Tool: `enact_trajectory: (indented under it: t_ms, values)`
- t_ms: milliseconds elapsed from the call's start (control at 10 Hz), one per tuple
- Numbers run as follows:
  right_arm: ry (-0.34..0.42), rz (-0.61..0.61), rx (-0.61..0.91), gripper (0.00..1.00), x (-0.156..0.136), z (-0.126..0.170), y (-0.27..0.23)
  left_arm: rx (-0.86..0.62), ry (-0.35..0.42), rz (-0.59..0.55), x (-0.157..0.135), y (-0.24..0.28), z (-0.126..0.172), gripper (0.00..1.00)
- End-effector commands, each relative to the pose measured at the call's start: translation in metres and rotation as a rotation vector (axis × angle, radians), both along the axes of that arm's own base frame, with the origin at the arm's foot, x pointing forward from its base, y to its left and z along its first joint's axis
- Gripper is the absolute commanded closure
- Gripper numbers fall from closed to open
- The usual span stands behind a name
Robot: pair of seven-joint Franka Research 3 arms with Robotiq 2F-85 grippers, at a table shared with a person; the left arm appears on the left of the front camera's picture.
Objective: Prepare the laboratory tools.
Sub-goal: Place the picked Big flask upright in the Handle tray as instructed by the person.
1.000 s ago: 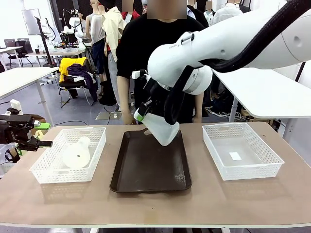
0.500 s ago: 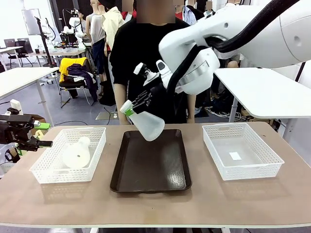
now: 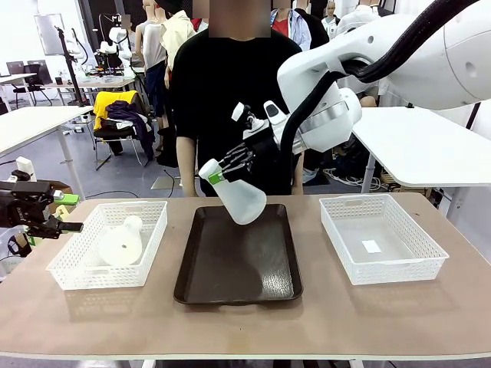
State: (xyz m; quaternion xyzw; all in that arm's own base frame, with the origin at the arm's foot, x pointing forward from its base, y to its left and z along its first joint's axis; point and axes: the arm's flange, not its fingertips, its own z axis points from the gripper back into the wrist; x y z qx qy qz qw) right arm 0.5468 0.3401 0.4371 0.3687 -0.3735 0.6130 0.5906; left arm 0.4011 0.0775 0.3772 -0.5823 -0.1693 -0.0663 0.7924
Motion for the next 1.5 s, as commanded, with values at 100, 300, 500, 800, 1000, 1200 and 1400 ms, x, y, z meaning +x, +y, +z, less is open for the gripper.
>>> enact_trajectory:
  t_ms: [100, 300, 500, 800, 1000, 1200, 1400]
  values:
    - [-0.008, -0.004, 0.011, 1.00, -0.002, 0.005, 0.004, -0.011, -0.012, -0.003, -0.001, 0.001, 0.002, 0.00]
    - [-0.019, 0.046, 0.020, 1.00, 0.005, -0.009, -0.001, -0.011, -0.012, -0.003, -0.001, 0.001, 0.002, 0.00]
    - [-0.059, 0.113, 0.089, 1.00, 0.011, -0.022, -0.008, -0.011, -0.012, -0.003, -0.001, 0.001, 0.002, 0.00]
    - [-0.083, 0.164, 0.223, 1.00, 0.018, -0.025, -0.015, -0.011, -0.012, -0.003, -0.001, 0.001, 0.002, 0.00]
    - [-0.071, 0.200, 0.360, 1.00, 0.028, -0.035, -0.023, -0.011, -0.012, -0.003, -0.001, 0.001, 0.002, 0.00]
    - [-0.044, 0.199, 0.467, 1.00, 0.038, -0.048, -0.027, -0.011, -0.012, -0.003, -0.001, 0.001, 0.002, 0.00]
    - [0.006, 0.240, 0.592, 1.00, 0.049, -0.061, -0.032, -0.011, -0.012, -0.003, -0.001, 0.001, 0.002, 0.00]
